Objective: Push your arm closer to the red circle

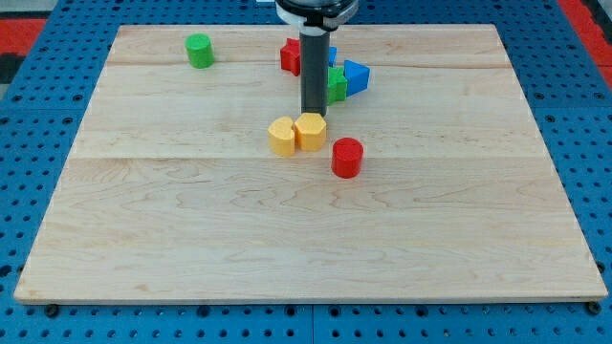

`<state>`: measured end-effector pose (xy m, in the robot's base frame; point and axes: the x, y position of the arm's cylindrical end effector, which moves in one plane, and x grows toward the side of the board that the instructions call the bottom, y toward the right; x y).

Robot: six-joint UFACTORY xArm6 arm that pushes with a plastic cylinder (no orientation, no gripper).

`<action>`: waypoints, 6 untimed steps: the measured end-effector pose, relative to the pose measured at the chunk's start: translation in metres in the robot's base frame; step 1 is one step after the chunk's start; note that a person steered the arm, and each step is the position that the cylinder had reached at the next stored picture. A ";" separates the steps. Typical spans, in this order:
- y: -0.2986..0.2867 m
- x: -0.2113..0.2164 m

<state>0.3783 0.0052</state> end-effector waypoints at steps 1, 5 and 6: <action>0.015 -0.002; 0.099 0.081; 0.084 0.092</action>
